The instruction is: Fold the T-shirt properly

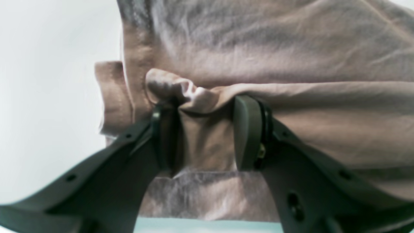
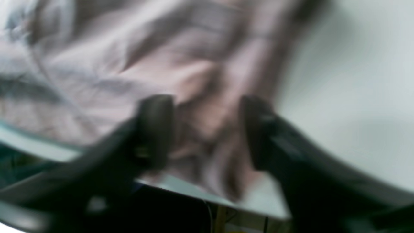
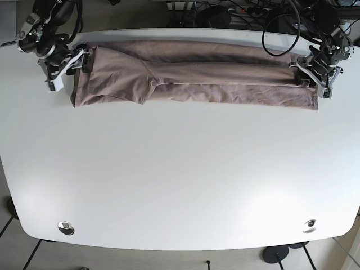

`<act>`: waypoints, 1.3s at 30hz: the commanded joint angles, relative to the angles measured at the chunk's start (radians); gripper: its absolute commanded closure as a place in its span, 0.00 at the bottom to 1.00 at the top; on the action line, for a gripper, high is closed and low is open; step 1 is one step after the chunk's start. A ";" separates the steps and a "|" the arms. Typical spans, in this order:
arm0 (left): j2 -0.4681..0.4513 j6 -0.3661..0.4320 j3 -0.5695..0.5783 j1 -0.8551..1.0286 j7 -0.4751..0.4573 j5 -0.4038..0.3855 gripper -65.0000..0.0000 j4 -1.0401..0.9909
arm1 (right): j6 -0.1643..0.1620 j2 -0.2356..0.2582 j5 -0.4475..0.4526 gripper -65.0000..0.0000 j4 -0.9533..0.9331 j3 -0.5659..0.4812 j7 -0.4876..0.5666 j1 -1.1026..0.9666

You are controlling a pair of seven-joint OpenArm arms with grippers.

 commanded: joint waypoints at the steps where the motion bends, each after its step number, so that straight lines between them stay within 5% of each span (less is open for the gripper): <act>1: -0.005 0.006 0.001 0.005 0.038 0.033 0.62 0.007 | 0.000 0.015 0.027 0.23 0.060 0.065 0.013 -0.002; 4: -0.004 0.006 0.001 0.004 0.041 0.030 0.62 0.050 | 0.000 0.015 0.100 0.22 0.127 0.044 0.014 0.009; 8: 0.005 0.006 -0.001 0.004 0.045 0.027 0.62 0.167 | 0.000 0.015 0.120 0.32 0.126 -0.122 0.016 0.013; 15: 0.068 0.006 0.004 0.005 0.153 0.029 0.62 0.343 | 0.000 0.008 -0.146 0.96 -0.004 -0.312 0.093 0.015; 26: 0.074 0.006 0.018 -0.047 0.084 0.035 0.62 0.093 | 0.000 0.036 -0.367 0.96 -0.293 -0.329 0.304 0.179; 34: 0.013 0.006 0.056 -0.206 0.084 0.033 0.62 -0.105 | 0.000 0.065 -0.385 0.96 -0.463 -0.331 0.369 0.338; 39: 0.011 0.006 0.051 -0.210 0.090 0.029 0.62 0.053 | 0.000 0.059 -0.376 0.96 -0.397 -0.331 0.361 0.341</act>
